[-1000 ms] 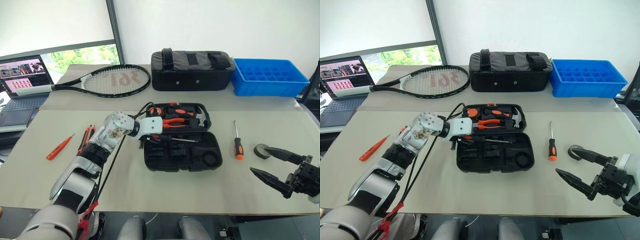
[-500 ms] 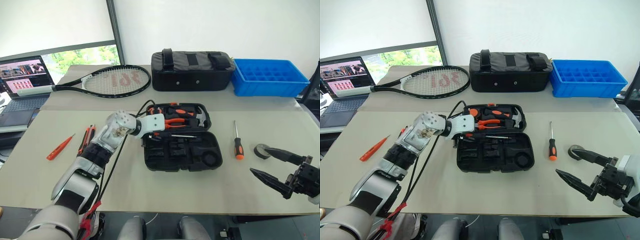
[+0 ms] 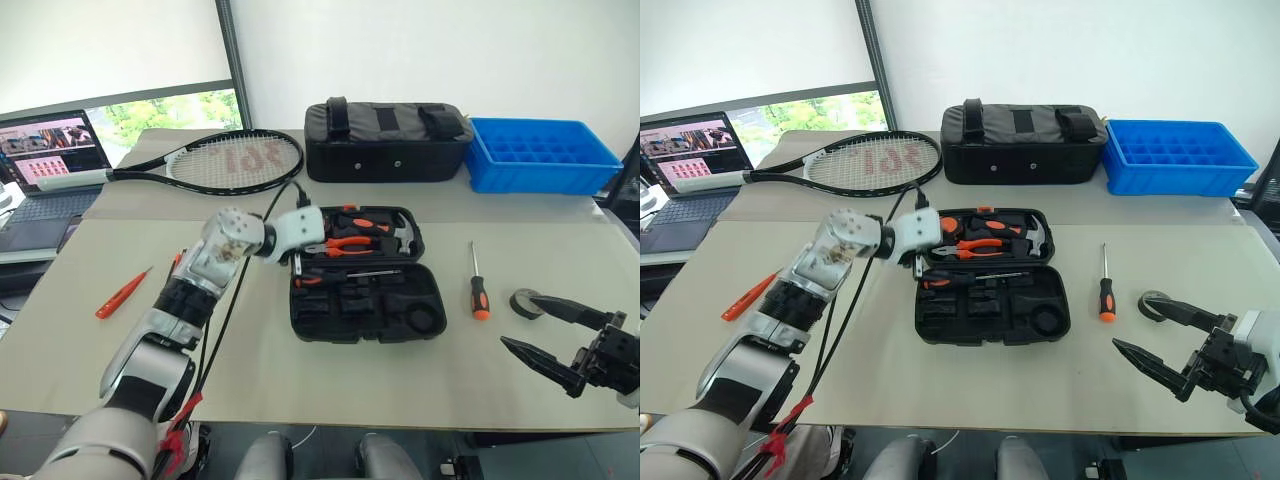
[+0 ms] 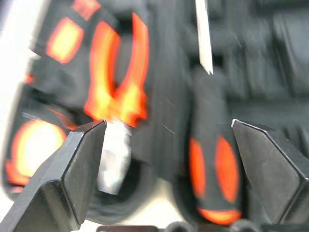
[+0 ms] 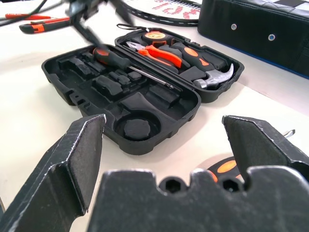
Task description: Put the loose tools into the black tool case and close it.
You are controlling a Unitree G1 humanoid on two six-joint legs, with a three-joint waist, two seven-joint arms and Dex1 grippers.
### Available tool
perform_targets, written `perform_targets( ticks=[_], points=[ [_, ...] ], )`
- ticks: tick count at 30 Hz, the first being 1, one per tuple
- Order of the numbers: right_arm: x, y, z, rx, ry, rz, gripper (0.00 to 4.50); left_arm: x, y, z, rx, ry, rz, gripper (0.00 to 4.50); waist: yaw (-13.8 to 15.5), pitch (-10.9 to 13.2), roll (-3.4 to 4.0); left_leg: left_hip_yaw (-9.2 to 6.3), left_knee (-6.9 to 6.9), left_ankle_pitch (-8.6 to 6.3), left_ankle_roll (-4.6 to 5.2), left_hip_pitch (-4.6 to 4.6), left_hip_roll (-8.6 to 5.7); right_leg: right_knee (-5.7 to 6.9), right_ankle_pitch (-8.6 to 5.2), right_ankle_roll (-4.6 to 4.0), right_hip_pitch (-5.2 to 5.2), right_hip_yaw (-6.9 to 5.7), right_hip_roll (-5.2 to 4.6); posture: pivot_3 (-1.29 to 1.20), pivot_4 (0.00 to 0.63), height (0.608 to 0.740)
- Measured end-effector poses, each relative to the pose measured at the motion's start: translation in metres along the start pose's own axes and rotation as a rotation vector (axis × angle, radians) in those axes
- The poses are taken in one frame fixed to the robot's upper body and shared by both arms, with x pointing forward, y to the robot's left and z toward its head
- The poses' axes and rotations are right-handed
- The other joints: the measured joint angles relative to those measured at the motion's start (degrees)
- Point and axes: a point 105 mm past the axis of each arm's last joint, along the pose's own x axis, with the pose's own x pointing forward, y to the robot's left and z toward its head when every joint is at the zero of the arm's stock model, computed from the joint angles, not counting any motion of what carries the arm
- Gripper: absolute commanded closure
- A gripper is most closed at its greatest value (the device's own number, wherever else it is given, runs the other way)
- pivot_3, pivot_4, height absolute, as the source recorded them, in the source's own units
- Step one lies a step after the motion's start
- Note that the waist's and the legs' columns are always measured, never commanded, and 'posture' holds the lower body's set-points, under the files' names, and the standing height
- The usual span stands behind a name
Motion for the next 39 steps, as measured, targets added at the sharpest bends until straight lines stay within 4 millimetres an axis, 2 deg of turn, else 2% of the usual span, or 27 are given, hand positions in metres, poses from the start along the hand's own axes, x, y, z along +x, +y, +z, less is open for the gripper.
perform_targets(
  ticks=[2,4,8,10,15,18,27,31,34,36,37,39],
  points=[
    [0.001,0.000,0.000,0.002,-0.005,-0.003,0.00,0.006,0.003,0.021,-0.039,-0.125,0.017,1.57,0.18,-0.03,0.04,-0.04,0.04,0.00,0.00,0.01,-0.03,-0.02,-0.02,0.04,0.02,0.01,-0.01,0.00,0.150,0.707],
    [0.001,0.000,-0.001,0.005,-0.008,-0.009,0.00,0.017,-0.003,0.025,-0.077,-0.181,-0.010,2.32,0.10,-0.06,0.09,-0.04,0.03,0.00,0.00,-0.02,-0.04,-0.02,-0.02,0.03,0.03,0.03,0.00,0.00,0.150,0.707],
    [0.001,0.000,-0.001,0.008,-0.008,-0.016,0.00,0.033,-0.018,0.016,-0.176,-0.224,-0.065,3.77,-0.38,-0.06,0.10,-0.04,0.01,0.00,0.00,0.03,-0.02,0.12,-0.02,0.03,0.01,0.07,0.04,0.00,0.150,0.707],
    [0.000,0.000,-0.002,0.011,-0.009,-0.018,0.00,0.040,-0.027,0.002,-0.233,-0.215,-0.092,4.44,-0.52,-0.05,0.08,-0.04,0.04,0.00,0.00,0.09,-0.03,0.32,-0.03,0.04,-0.01,0.09,0.06,0.00,0.150,0.707],
    [0.000,0.001,-0.003,0.011,-0.007,-0.017,0.00,0.048,-0.034,-0.029,-0.215,-0.097,-0.076,4.44,-0.46,-0.04,0.05,-0.06,0.11,0.00,0.00,0.10,-0.04,0.39,-0.04,0.07,0.00,0.09,0.08,0.00,0.150,0.707],
    [0.000,0.001,-0.003,0.004,-0.004,-0.013,0.00,0.052,-0.036,-0.030,-0.131,-0.062,-0.086,4.44,-0.46,-0.11,0.13,-0.05,0.12,0.00,0.00,0.15,-0.06,0.38,-0.05,0.08,0.05,0.12,0.06,0.00,0.150,0.707],
    [0.004,-0.001,-0.010,0.012,0.023,-0.019,0.00,0.057,-0.038,-0.036,-0.040,-0.034,-0.064,4.44,-0.50,-0.41,0.16,-0.04,0.15,0.00,0.00,0.36,-0.04,0.44,-0.06,0.09,0.20,0.14,0.08,0.00,0.150,0.707],
    [0.024,-0.028,-0.017,-0.003,0.145,-0.166,0.00,0.056,-0.031,-0.037,-0.157,-0.083,0.004,4.44,-0.88,-0.41,0.20,0.00,0.30,0.04,-0.02,0.35,-0.07,0.62,-0.05,0.11,0.11,0.22,0.06,0.00,0.150,0.707],
    [0.041,-0.039,-0.017,-0.003,0.166,-0.213,0.00,0.046,-0.026,-0.039,-0.259,-0.145,0.032,4.44,-1.22,-0.39,0.20,-0.06,0.28,0.07,-0.01,0.20,-0.02,0.66,-0.05,0.11,-0.06,0.17,0.16,0.00,0.150,0.707],
    [0.054,-0.049,-0.013,0.017,0.153,-0.238,0.00,0.030,-0.017,-0.032,-0.288,-0.222,0.065,3.94,-1.80,-0.28,0.23,-0.03,0.25,0.08,-0.02,-0.02,0.04,0.68,-0.03,0.06,-0.27,0.22,0.20,0.00,0.150,0.707],
    [0.062,-0.055,-0.012,0.042,0.156,-0.252,0.00,0.016,-0.009,-0.025,-0.301,-0.280,0.083,3.76,-1.92,-0.28,0.24,-0.04,0.25,0.09,-0.02,0.02,0.06,0.71,0.01,0.01,-0.32,0.18,0.20,0.00,0.150,0.707],
    [0.069,-0.062,-0.015,0.077,0.197,-0.274,0.00,-0.009,0.002,-0.007,-0.277,-0.365,0.100,2.98,-1.73,-0.35,0.36,-0.11,0.18,0.08,-0.02,0.10,0.05,0.73,0.20,-0.34,-0.34,0.15,0.20,0.00,0.150,0.707]
  ],
)
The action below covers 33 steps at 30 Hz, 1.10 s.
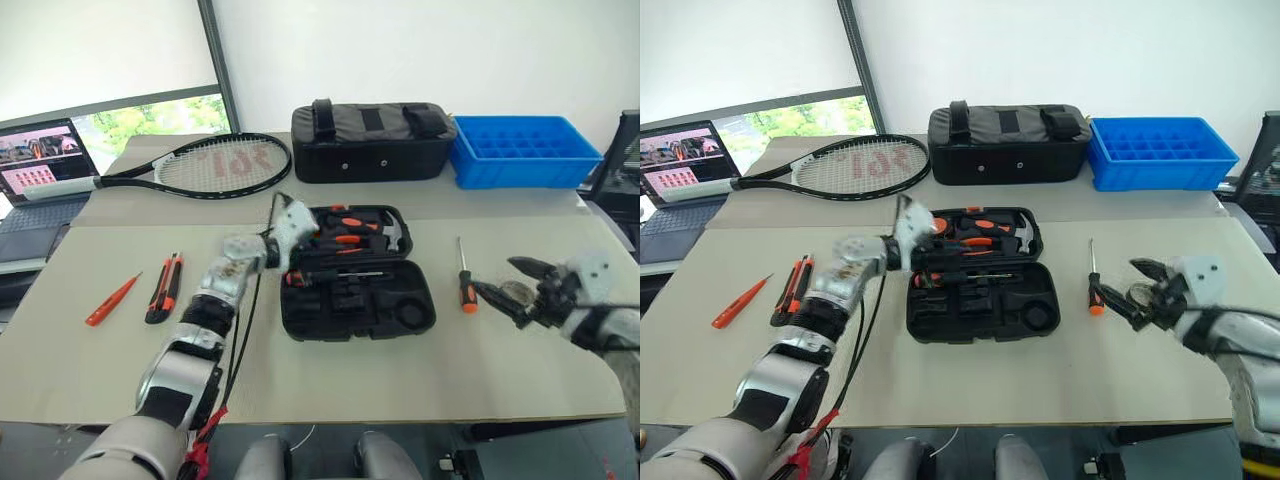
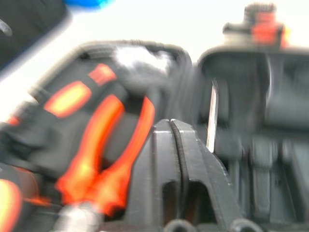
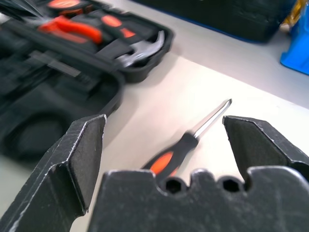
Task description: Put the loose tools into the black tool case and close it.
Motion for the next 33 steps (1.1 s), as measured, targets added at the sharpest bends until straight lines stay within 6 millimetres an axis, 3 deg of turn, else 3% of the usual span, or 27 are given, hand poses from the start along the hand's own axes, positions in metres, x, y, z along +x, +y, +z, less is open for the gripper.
perform_targets(
  ticks=[2,8,10,14,22,26,30,33],
  points=[
    [0.010,-0.011,-0.012,0.019,0.102,-0.046,0.00,-0.025,-0.004,0.022,0.017,-0.044,-0.053,2.15,0.05,-0.10,0.16,0.02,-0.12,0.00,0.01,-0.02,0.01,-0.06,0.01,-0.02,-0.11,0.01,-0.02,0.00,0.150,0.707],
    [0.034,-0.019,-0.025,0.119,0.244,-0.063,0.00,-0.071,-0.035,0.041,-0.068,0.000,-0.246,0.07,0.48,-0.15,0.26,-0.03,-0.03,0.00,0.02,-0.18,-0.04,-0.15,0.02,-0.05,-0.21,-0.01,-0.06,0.00,0.150,0.707],
    [0.040,-0.022,-0.029,0.142,0.283,-0.073,0.00,-0.082,-0.039,0.053,-0.061,0.013,-0.276,0.07,0.80,-0.14,0.24,-0.04,-0.01,0.00,0.02,-0.13,-0.05,-0.21,0.01,-0.04,-0.18,-0.02,-0.07,0.00,0.150,0.707],
    [0.047,-0.017,-0.048,0.188,0.372,-0.049,0.95,-0.097,-0.047,0.063,-0.056,0.062,-0.317,0.00,0.78,-0.14,0.24,-0.04,-0.03,0.00,0.02,-0.11,-0.05,-0.24,0.00,-0.04,-0.16,-0.02,-0.06,0.00,0.150,0.707],
    [0.050,-0.022,-0.046,0.187,0.415,-0.070,3.73,-0.102,-0.070,0.059,-0.078,0.097,-0.361,0.00,0.34,-0.12,0.15,-0.02,0.00,0.00,0.02,-0.09,0.00,-0.23,0.00,-0.04,-0.14,-0.02,-0.03,0.00,0.150,0.707],
    [0.053,-0.026,-0.039,0.172,0.399,-0.087,3.81,-0.103,-0.075,0.059,-0.103,0.094,-0.357,0.00,0.14,-0.09,0.16,0.01,0.03,0.00,0.02,-0.10,-0.01,-0.21,0.00,-0.04,-0.16,0.01,-0.04,0.00,0.150,0.707],
    [0.062,-0.027,-0.001,0.044,0.278,-0.046,3.81,-0.110,-0.075,0.055,-0.124,0.106,-0.319,0.00,-0.34,-0.07,0.16,0.05,-0.12,0.00,0.02,-0.08,0.08,-0.18,0.00,-0.04,-0.31,0.03,0.02,0.00,0.150,0.707],
    [0.072,0.008,0.035,-0.173,0.163,0.184,3.81,-0.123,-0.074,0.048,-0.167,0.142,-0.261,0.00,-0.76,-0.03,0.12,0.03,-0.22,-0.01,0.03,-0.06,0.23,-0.09,-0.01,-0.04,-0.43,-0.03,0.13,0.00,0.150,0.707]
  ],
)
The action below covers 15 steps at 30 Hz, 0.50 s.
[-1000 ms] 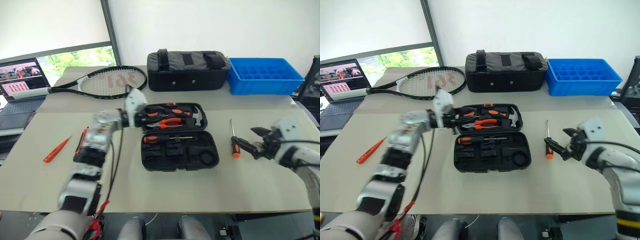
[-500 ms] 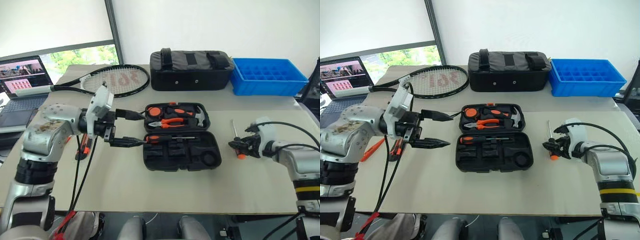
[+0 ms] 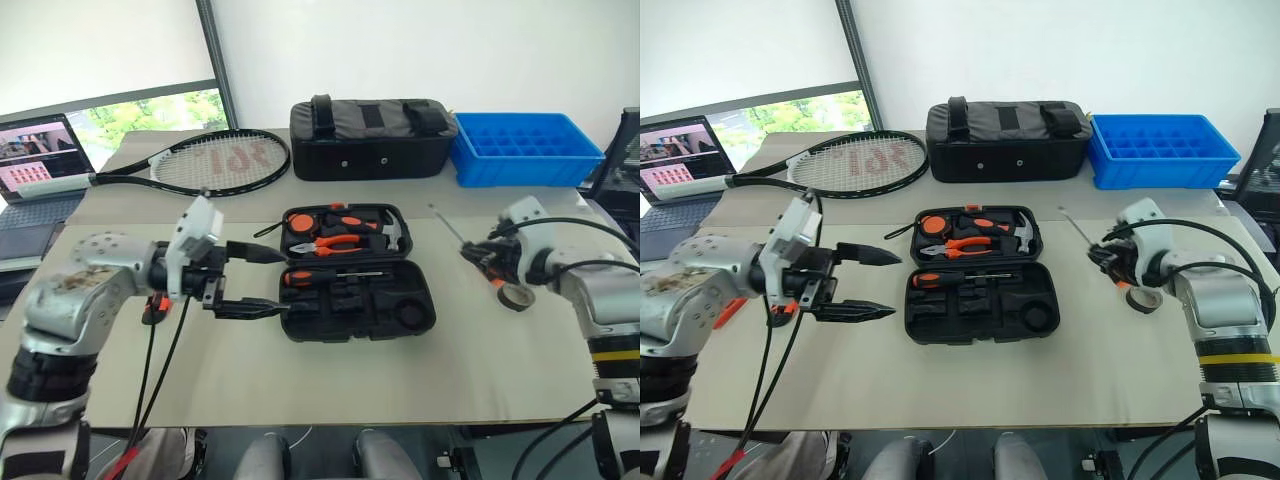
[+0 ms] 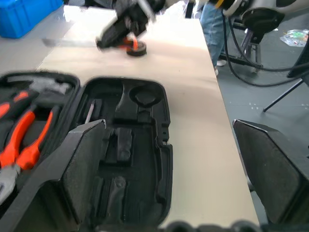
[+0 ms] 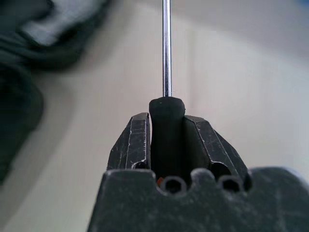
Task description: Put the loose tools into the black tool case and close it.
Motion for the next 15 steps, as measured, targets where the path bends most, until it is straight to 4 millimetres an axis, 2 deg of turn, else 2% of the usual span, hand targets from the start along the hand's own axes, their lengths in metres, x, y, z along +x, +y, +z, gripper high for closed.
perform_targets(
  ticks=[1,3,6,7,10,14,15],
  points=[
    [0.006,0.017,0.012,-0.096,-0.037,0.098,3.81,-0.004,-0.001,-0.001,-0.001,0.014,0.019,0.00,0.00,0.03,-0.05,-0.04,-0.02,0.00,0.00,0.00,0.03,0.00,0.00,0.00,-0.01,-0.06,0.02,0.00,0.150,0.707],
    [0.015,0.040,0.019,-0.229,-0.065,0.233,3.81,-0.008,-0.003,-0.005,-0.004,0.045,0.036,0.00,0.07,0.04,-0.06,-0.04,-0.01,0.00,0.00,0.02,0.02,0.00,-0.01,-0.01,-0.01,-0.06,0.01,0.00,0.150,0.707],
    [0.032,0.071,0.011,-0.394,-0.060,0.436,3.81,-0.016,-0.005,-0.007,-0.006,0.064,0.079,0.00,0.46,0.07,-0.10,0.03,0.08,0.00,0.00,0.02,-0.05,0.00,0.00,-0.02,-0.01,-0.04,-0.10,0.00,0.150,0.707],
    [0.035,0.075,0.009,-0.428,-0.057,0.475,3.81,-0.017,-0.006,-0.007,-0.008,0.065,0.088,0.00,0.59,0.11,-0.11,0.05,0.09,0.00,0.00,0.01,-0.07,-0.01,0.00,-0.02,-0.02,-0.03,-0.14,0.00,0.150,0.707],
    [0.041,0.079,0.005,-0.538,-0.047,0.559,3.81,-0.021,-0.010,-0.005,-0.006,0.057,0.110,0.00,1.10,0.13,-0.11,0.06,0.13,0.00,-0.01,0.02,-0.08,0.01,0.01,-0.04,0.00,-0.07,-0.28,0.00,0.150,0.707],
    [0.049,0.067,0.007,-0.613,-0.034,0.555,3.81,-0.023,-0.016,-0.005,-0.013,0.058,0.136,0.00,0.91,0.14,-0.12,0.07,0.09,0.00,-0.01,0.06,-0.06,0.03,0.05,-0.11,0.00,-0.09,-0.27,0.00,0.150,0.707],
    [0.049,0.067,0.006,-0.623,-0.036,0.557,2.82,-0.022,-0.017,-0.005,-0.012,0.055,0.135,0.00,0.89,0.14,-0.12,0.07,0.08,0.00,-0.01,0.07,-0.06,0.04,0.05,-0.11,0.00,-0.10,-0.26,0.00,0.150,0.707]
  ],
)
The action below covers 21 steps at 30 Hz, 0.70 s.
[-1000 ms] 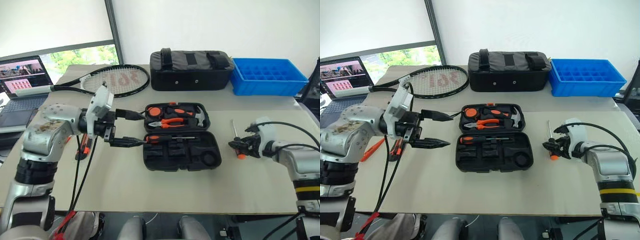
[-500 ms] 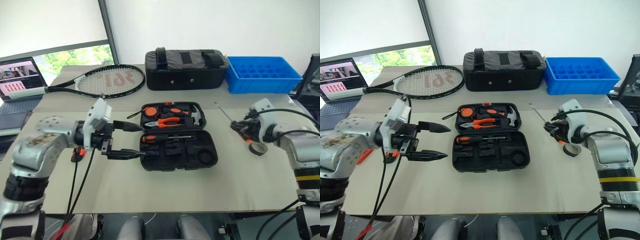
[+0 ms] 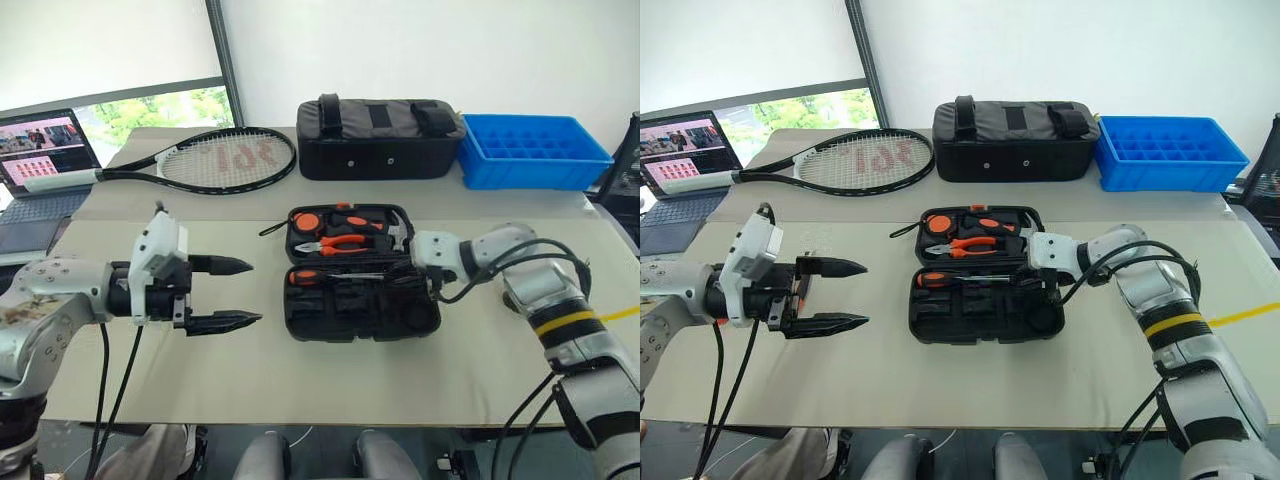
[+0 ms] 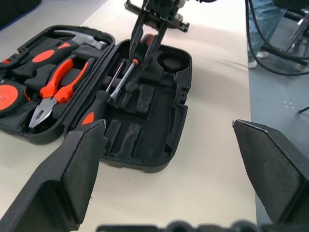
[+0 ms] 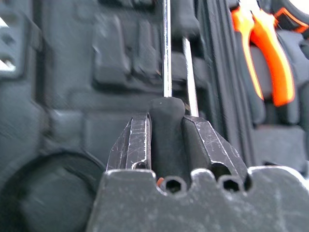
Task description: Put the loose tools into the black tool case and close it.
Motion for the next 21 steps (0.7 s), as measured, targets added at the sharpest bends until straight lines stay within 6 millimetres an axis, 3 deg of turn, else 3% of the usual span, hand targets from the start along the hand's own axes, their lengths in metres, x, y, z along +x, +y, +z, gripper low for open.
perform_targets(
  ticks=[6,9,14,17,21],
  points=[
    [0.000,-0.003,-0.001,-0.049,-0.014,0.003,0.95,0.001,-0.004,0.004,0.003,-0.004,0.005,0.00,-0.13,0.00,0.00,-0.01,-0.03,0.00,0.00,0.08,0.01,0.06,0.00,-0.05,0.02,-0.02,0.04,0.00,0.150,0.707],
    [-0.001,-0.005,0.002,-0.049,-0.034,-0.009,0.95,0.002,-0.006,0.005,0.005,-0.007,0.002,0.00,-0.15,0.00,0.00,-0.02,-0.03,0.00,0.00,0.08,0.01,0.07,0.01,-0.06,0.02,-0.02,0.04,0.00,0.150,0.707],
    [-0.017,-0.024,0.016,0.139,-0.197,-0.153,0.95,0.001,-0.005,0.006,0.009,-0.001,0.007,0.00,-0.20,0.00,0.00,-0.05,-0.03,0.00,0.00,0.08,0.02,0.10,0.04,-0.12,0.03,-0.02,0.03,0.00,0.150,0.707],
    [-0.024,-0.031,0.024,0.337,-0.375,-0.259,1.74,0.003,-0.004,0.005,0.005,-0.003,0.006,0.00,-0.19,-0.02,-0.03,-0.09,-0.04,0.00,0.00,0.10,0.02,0.10,0.04,-0.13,0.08,-0.05,0.04,0.00,0.150,0.707],
    [-0.005,-0.012,0.015,0.500,-0.468,-0.262,3.03,0.008,-0.005,0.002,-0.011,-0.013,-0.008,0.00,-0.17,-0.01,-0.02,-0.07,-0.03,0.00,0.00,0.06,0.00,0.09,0.04,-0.12,0.05,-0.03,0.03,0.00,0.150,0.707]
  ],
)
